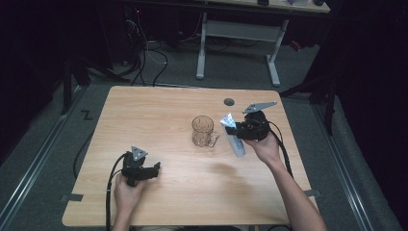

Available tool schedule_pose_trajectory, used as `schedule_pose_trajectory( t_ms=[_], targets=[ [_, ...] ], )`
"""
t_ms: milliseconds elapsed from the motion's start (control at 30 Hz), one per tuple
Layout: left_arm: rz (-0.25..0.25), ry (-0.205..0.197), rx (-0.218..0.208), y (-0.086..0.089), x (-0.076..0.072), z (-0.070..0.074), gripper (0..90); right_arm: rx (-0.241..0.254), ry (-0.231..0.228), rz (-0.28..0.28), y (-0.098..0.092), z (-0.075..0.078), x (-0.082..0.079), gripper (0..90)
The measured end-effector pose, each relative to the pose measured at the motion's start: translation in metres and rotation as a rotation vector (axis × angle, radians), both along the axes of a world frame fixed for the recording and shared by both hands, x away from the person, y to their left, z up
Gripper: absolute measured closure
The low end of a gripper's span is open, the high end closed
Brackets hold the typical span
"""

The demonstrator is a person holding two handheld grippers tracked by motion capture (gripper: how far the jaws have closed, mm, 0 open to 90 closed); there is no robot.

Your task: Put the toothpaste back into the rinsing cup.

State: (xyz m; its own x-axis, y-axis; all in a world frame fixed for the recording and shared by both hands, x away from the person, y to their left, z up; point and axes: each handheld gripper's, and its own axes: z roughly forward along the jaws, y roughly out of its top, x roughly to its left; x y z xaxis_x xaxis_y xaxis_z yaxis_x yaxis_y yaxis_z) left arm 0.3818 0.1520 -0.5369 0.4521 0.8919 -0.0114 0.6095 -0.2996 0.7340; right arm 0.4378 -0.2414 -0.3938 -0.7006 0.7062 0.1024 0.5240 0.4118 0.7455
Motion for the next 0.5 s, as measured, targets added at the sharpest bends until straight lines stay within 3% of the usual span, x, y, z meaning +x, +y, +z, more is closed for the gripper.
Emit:
schedule_pose_trajectory(
  t_ms=[500],
  targets=[
    [0.0, 0.0, 0.0, 0.0, 0.0, 0.0, 19.3, 0.035, -0.032, 0.024, 0.017, 0.017, 0.005, 66.8]
  ],
)
